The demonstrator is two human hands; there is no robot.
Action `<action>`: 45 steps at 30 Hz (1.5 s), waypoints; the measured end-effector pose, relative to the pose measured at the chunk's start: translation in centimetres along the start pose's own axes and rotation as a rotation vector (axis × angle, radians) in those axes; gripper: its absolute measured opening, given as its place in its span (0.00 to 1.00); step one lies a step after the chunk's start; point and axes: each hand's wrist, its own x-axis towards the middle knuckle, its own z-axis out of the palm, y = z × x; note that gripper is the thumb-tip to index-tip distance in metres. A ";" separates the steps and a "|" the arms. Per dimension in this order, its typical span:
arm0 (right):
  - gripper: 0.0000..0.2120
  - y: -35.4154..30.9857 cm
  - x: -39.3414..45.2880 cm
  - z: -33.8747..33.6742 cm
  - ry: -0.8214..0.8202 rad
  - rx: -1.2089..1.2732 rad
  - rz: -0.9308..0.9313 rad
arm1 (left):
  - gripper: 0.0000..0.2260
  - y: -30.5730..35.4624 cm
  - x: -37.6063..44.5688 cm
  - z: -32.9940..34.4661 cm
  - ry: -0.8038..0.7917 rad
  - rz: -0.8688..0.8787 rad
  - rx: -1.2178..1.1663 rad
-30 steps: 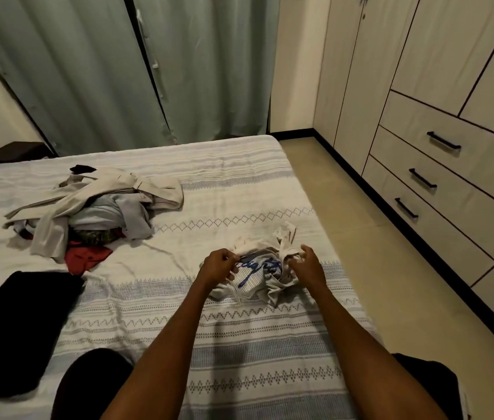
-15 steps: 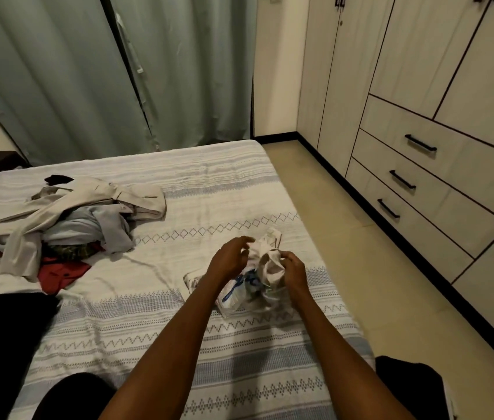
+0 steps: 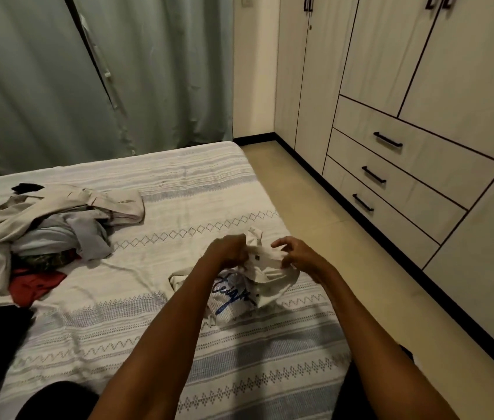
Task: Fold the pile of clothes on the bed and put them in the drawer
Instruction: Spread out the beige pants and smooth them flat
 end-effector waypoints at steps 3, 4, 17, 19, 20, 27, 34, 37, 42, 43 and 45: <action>0.18 -1.5 0.8 -1.7 0.271 -0.383 -0.080 | 0.11 -0.4 -0.2 -2.4 0.358 -0.041 0.044; 0.17 -2.5 1.1 -2.2 0.353 -0.439 -0.115 | 0.10 -0.7 -0.3 -3.5 0.454 -0.065 0.062; 0.14 -30.7 0.7 -6.3 0.796 -0.390 -0.553 | 0.06 -2.3 -6.1 -26.5 1.112 -0.361 -0.617; 0.15 -33.6 0.0 -6.9 0.656 -0.131 -0.611 | 0.07 -2.9 -7.2 -29.5 1.149 -0.336 -0.811; 0.15 -35.0 -0.8 -7.1 0.602 -0.058 -0.688 | 0.08 -3.3 -7.6 -31.1 1.164 -0.304 -0.861; 0.18 -41.9 -4.9 -9.6 0.310 -0.233 -1.038 | 0.13 -1.3 -12.6 -41.9 1.255 -0.139 -0.864; 0.21 -45.7 -8.9 -11.0 0.232 -0.295 -1.118 | 0.21 -2.2 -17.3 -46.6 1.088 -0.166 -0.481; 0.10 -44.9 -8.4 -11.4 0.381 -0.447 -1.071 | 0.24 -2.9 -19.3 -46.1 0.716 -0.173 -0.492; 0.10 -42.9 -6.0 -12.5 0.506 -0.436 -0.892 | 0.45 -3.7 -20.7 -44.3 0.139 -0.155 -0.621; 0.10 -42.7 -5.8 -12.7 0.512 -0.432 -0.857 | 0.43 -3.8 -20.7 -44.1 0.098 -0.147 -0.611; 0.10 -42.5 -5.7 -12.8 0.520 -0.468 -0.772 | 0.32 -3.6 -20.6 -43.7 0.062 -0.141 -0.576</action>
